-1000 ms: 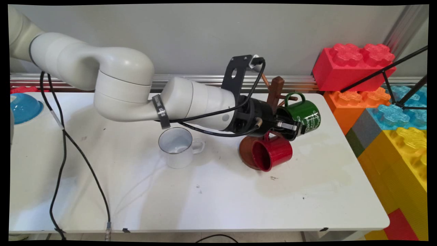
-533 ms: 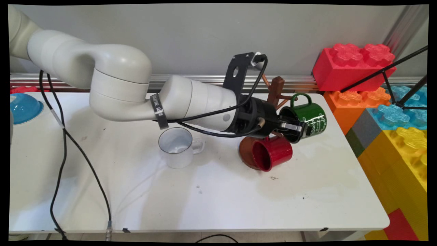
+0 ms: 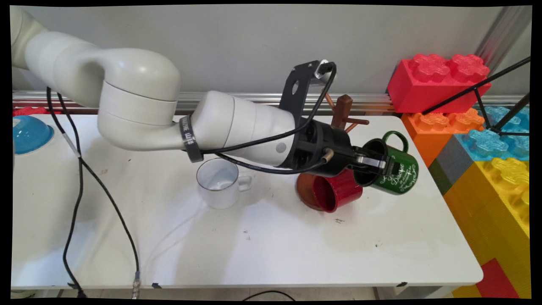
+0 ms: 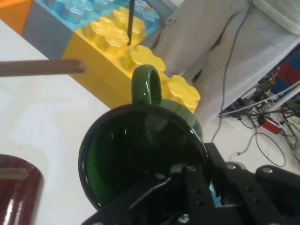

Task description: Place the picked object on the table

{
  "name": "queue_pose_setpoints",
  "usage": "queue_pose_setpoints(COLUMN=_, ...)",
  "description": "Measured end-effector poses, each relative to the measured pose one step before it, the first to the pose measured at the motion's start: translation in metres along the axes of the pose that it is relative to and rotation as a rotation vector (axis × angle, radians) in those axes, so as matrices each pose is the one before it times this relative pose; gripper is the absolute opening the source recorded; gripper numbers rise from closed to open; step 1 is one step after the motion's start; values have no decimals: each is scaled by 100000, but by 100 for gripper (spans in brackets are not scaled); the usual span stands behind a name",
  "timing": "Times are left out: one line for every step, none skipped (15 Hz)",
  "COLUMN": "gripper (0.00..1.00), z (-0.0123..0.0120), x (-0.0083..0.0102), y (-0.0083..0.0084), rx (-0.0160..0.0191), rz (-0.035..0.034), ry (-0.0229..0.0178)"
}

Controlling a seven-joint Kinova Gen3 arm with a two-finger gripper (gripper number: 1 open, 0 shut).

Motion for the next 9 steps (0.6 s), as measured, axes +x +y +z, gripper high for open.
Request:
queue_pose_setpoints(gripper=0, z=-241, x=8, y=210, rx=-662, rz=94, ry=-259)
queue_pose_setpoints(gripper=0, z=-234, x=3, y=197, rx=-622, rz=116, ry=-287)
queue_pose_setpoints(gripper=0, z=-394, x=-7, y=206, rx=-721, rz=359, ry=-540)
queue_pose_setpoints(gripper=0, z=-263, x=-3, y=93, rx=-350, rz=310, ry=-390)
queue_pose_setpoints(gripper=0, z=-304, x=-6, y=57, rx=-290, rz=379, ry=-450)
queue_pose_setpoints(gripper=0, z=-415, x=-1, y=-19, rx=-174, rz=548, ry=-595)
queue_pose_setpoints(gripper=0, z=-273, x=7, y=-30, rx=-62, rz=391, ry=-358)
queue_pose_setpoints(gripper=0, z=-457, x=20, y=-125, rx=119, rz=730, ry=-662)
queue_pose_setpoints(gripper=0, z=-308, x=23, y=-103, rx=77, rz=515, ry=-410)
